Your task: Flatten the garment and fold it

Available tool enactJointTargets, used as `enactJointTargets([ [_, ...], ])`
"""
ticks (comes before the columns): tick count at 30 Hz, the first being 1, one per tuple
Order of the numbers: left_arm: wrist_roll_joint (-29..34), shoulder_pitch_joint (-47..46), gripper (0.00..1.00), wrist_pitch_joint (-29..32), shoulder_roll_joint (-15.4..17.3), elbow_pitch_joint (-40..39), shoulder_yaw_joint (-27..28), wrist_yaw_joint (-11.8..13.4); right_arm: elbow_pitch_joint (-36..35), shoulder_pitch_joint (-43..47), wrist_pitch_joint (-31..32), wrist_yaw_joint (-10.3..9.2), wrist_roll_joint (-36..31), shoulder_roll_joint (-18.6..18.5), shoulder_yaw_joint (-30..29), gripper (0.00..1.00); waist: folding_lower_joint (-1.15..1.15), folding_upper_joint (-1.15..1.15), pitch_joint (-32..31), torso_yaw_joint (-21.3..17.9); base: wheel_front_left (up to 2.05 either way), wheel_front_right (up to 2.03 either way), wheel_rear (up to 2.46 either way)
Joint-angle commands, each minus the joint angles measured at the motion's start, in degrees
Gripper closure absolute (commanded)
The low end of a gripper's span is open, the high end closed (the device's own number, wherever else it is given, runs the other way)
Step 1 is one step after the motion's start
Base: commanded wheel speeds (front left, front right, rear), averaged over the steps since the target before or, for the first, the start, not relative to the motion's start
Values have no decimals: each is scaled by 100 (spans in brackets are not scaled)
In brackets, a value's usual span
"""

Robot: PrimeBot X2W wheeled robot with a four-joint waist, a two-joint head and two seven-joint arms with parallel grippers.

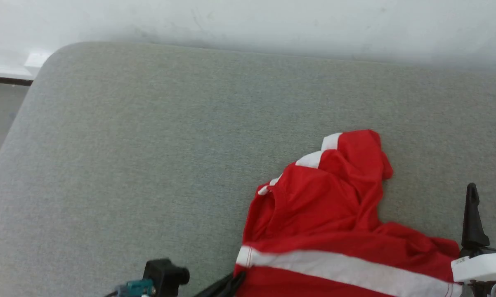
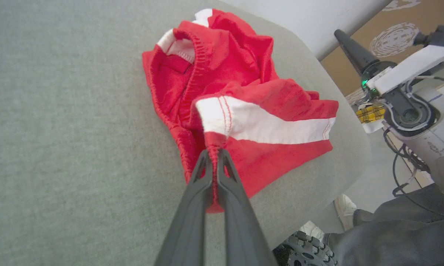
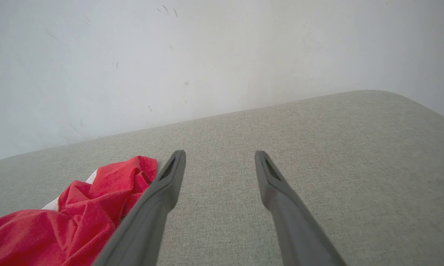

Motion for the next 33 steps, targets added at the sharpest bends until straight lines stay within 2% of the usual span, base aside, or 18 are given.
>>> enactJointTargets([
  [1,-104,115,77,-47,-4,111,30,47,2,44,31,-5,-8,1,-2,0,1,1,-34,89,0,0,0],
  [3,-197,198,0,-56,-55,286,20,69,3,43,61,-5,-18,1,8,0,1,1,-56,121,0,0,0],
  [10,-560,205,0,-184,-212,394,198,-32,-5,33,128,-5,-41,1,28,0,1,1,-133,133,0,0,0],
  [14,-803,38,0,-257,-57,32,564,-102,-19,55,141,-5,-33,1,66,0,1,1,-139,72,0,0,0],
  [19,-250,-622,0,-357,40,-26,842,134,-3,38,126,-5,-15,1,108,0,1,1,-65,-45,0,0,0],
  [24,227,-1418,0,-58,-272,510,601,168,24,-13,106,-5,-5,1,154,0,1,1,32,-179,0,0,0],
  [33,604,-2646,0,586,-1204,2091,-62,-196,80,-86,85,-5,-8,1,225,0,1,1,176,-379,0,0,0],
])
